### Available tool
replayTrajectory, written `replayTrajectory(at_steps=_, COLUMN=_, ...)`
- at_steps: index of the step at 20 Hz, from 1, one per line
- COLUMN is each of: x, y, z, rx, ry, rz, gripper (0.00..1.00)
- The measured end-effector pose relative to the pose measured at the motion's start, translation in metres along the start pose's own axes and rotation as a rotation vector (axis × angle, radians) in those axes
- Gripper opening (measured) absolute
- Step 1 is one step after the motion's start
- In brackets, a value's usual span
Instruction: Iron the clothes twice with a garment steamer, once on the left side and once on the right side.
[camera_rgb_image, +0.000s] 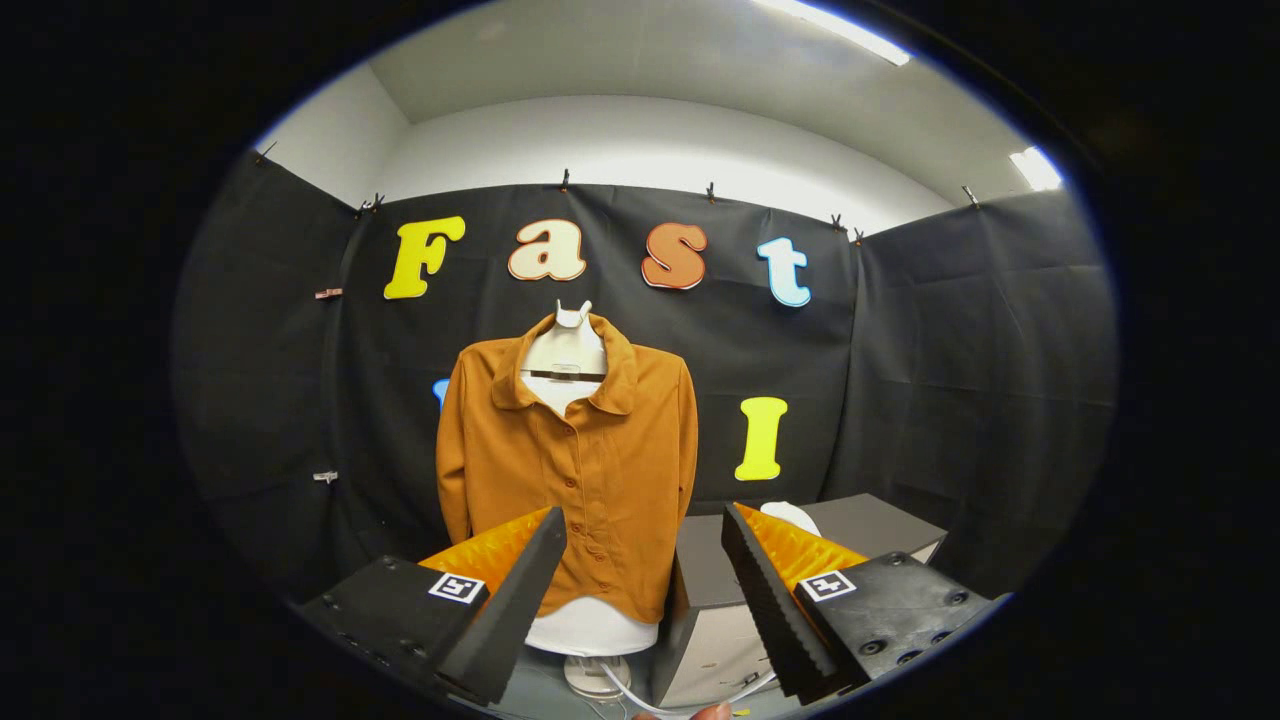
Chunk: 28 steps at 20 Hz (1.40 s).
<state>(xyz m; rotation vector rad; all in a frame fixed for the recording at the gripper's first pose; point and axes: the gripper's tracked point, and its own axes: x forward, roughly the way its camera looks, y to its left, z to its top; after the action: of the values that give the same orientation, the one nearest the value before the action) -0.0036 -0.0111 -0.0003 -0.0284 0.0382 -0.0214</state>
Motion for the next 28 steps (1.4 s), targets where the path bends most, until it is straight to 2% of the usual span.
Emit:
replayTrajectory(at_steps=5, x=0.011, y=-0.016, z=-0.003, rx=0.015, ry=0.039, rz=0.006, gripper=0.98)
replayTrajectory(at_steps=10, x=0.045, y=-0.077, z=-0.029, rx=0.029, ry=0.166, rz=-0.027, gripper=0.98)
replayTrajectory(at_steps=16, x=0.112, y=-0.159, z=-0.087, rx=0.072, ry=0.408, rz=-0.016, gripper=0.99)
replayTrajectory(at_steps=20, x=0.159, y=-0.21, z=-0.126, rx=0.143, ry=0.541, rz=0.007, gripper=0.99)
replayTrajectory(at_steps=24, x=0.211, y=-0.263, z=-0.173, rx=0.188, ry=0.675, rz=-0.008, gripper=0.99)
replayTrajectory(at_steps=28, x=0.252, y=-0.286, z=-0.216, rx=0.187, ry=0.793, rz=0.006, gripper=0.99)
